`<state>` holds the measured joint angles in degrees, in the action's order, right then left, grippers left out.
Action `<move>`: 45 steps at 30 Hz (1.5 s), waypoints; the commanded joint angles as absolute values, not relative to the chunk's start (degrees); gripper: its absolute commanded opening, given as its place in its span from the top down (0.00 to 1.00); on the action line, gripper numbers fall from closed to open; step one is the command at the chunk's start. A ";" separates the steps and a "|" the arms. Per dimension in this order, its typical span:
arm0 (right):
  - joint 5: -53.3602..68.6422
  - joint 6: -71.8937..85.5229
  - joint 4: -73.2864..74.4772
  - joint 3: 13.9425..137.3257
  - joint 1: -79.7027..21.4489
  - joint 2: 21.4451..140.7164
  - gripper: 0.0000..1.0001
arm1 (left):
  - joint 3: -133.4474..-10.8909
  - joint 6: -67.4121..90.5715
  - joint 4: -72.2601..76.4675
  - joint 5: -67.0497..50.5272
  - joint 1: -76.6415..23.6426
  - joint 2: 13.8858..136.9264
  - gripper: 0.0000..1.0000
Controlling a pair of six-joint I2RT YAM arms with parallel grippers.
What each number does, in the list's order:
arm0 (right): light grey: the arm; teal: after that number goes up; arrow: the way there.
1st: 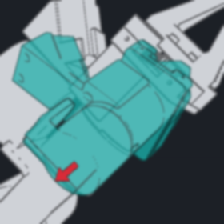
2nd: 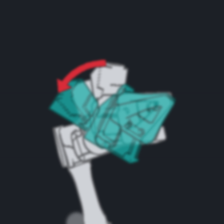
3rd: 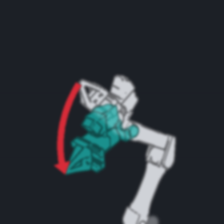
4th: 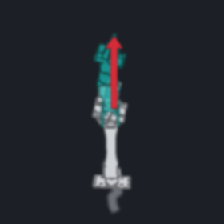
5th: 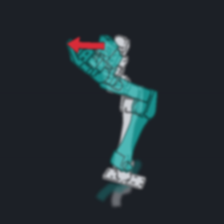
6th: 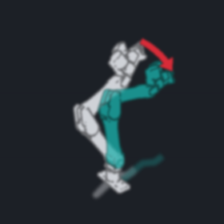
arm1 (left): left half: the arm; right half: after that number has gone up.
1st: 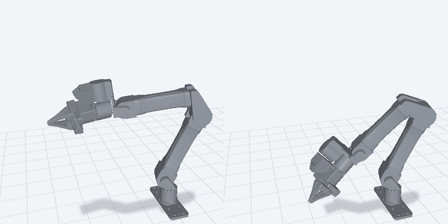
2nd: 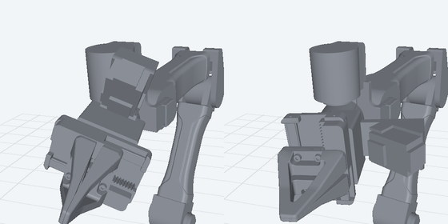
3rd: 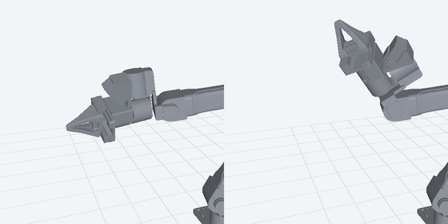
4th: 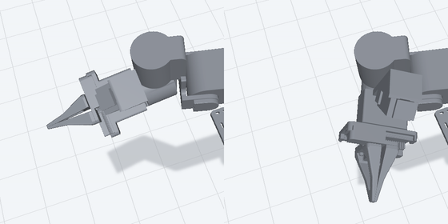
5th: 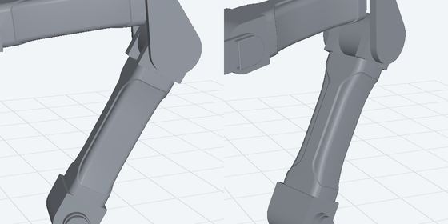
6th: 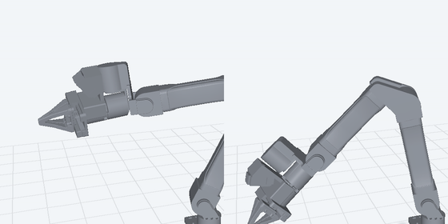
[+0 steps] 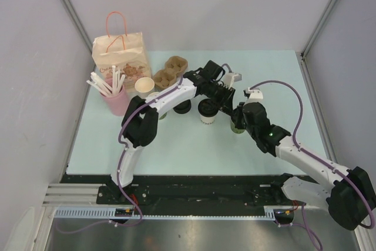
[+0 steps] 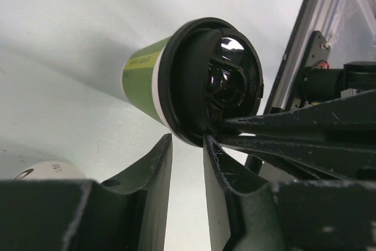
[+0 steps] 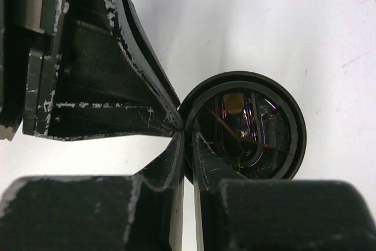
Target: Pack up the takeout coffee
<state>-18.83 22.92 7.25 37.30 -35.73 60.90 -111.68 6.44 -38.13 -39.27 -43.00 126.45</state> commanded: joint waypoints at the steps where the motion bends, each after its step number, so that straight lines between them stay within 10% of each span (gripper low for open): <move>1: -19.69 24.52 14.50 34.89 -34.72 60.82 0.92 | -108.46 3.69 -40.35 -46.74 -44.64 128.58 0.68; 12: -18.37 28.56 12.74 30.15 -33.05 58.54 0.92 | -105.21 4.74 -37.09 -46.32 -45.62 129.99 0.87; 45: -7.38 26.10 15.20 32.43 -25.05 51.42 0.91 | -114.34 4.31 -35.24 -41.04 -42.37 127.00 0.83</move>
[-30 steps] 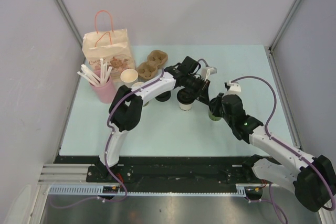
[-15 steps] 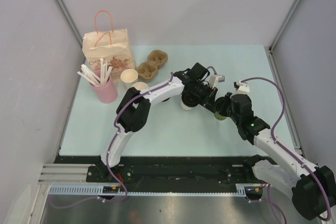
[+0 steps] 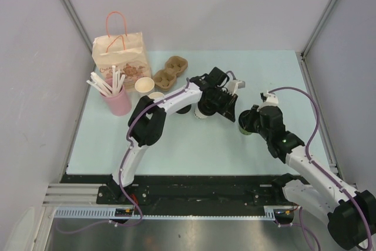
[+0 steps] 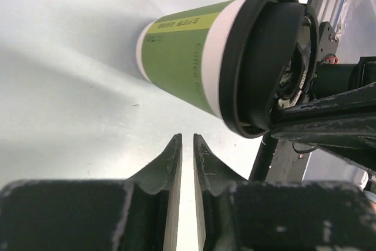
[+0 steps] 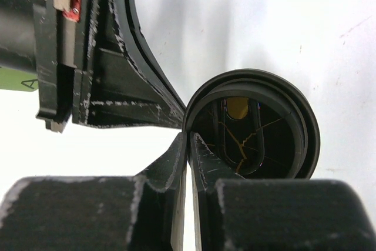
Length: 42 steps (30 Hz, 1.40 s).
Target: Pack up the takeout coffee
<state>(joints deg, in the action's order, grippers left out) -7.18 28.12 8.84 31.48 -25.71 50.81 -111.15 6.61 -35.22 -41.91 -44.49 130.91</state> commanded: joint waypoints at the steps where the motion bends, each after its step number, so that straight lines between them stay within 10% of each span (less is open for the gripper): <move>1: -7.21 26.10 15.29 32.52 -24.70 51.33 0.91 | -114.52 4.22 -35.24 -40.96 -42.02 126.91 0.83; 32: -2.37 22.24 16.52 35.77 -18.11 51.68 0.83 | -116.02 2.02 -35.33 -42.54 -41.13 126.04 0.74; 42: -0.62 19.25 21.87 43.49 -18.28 49.66 0.61 | -117.86 1.05 -35.42 -42.19 -43.24 125.42 0.67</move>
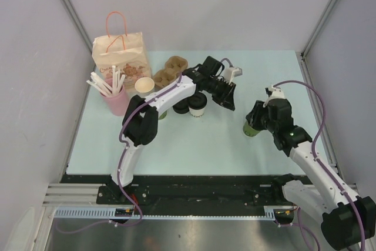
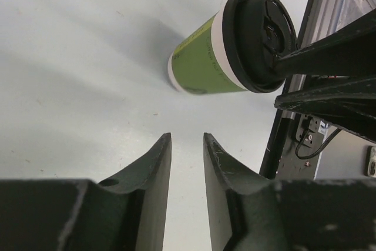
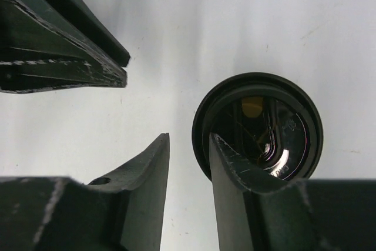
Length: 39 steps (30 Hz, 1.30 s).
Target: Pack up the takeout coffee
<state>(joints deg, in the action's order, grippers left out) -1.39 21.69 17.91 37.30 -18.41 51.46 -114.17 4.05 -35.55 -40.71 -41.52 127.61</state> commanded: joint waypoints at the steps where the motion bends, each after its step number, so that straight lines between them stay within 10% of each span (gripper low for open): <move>1: -0.62 18.64 22.58 44.29 -18.19 49.57 0.59 | -118.12 0.97 -35.42 -42.19 -43.42 125.33 0.64; 39: -3.96 19.95 21.53 42.36 -26.11 54.93 0.61 | -117.15 3.34 -35.59 -42.10 -45.88 128.84 0.49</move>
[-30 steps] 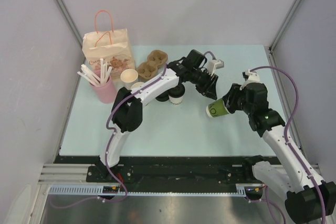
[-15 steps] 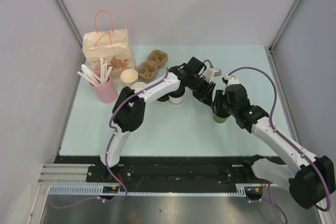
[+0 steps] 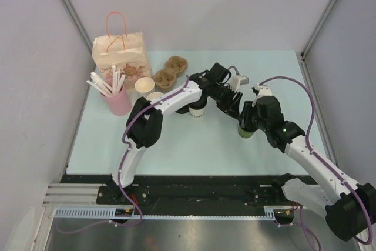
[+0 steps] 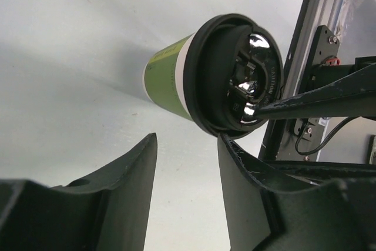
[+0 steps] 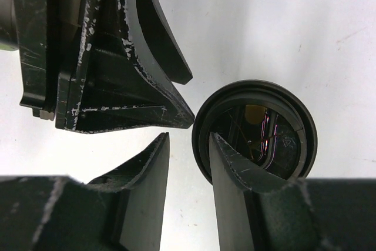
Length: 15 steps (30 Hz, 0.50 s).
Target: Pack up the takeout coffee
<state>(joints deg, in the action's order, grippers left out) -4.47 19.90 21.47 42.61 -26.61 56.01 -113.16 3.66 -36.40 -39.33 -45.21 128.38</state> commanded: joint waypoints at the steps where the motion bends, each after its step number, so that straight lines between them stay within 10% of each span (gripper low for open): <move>1: -3.69 19.95 21.53 42.36 -25.84 54.84 0.61 | -117.51 3.25 -35.60 -41.75 -46.14 128.93 0.49; 15: -3.01 19.87 26.28 43.33 -8.03 46.58 0.59 | -119.44 2.81 -35.51 -37.44 -46.23 129.73 0.56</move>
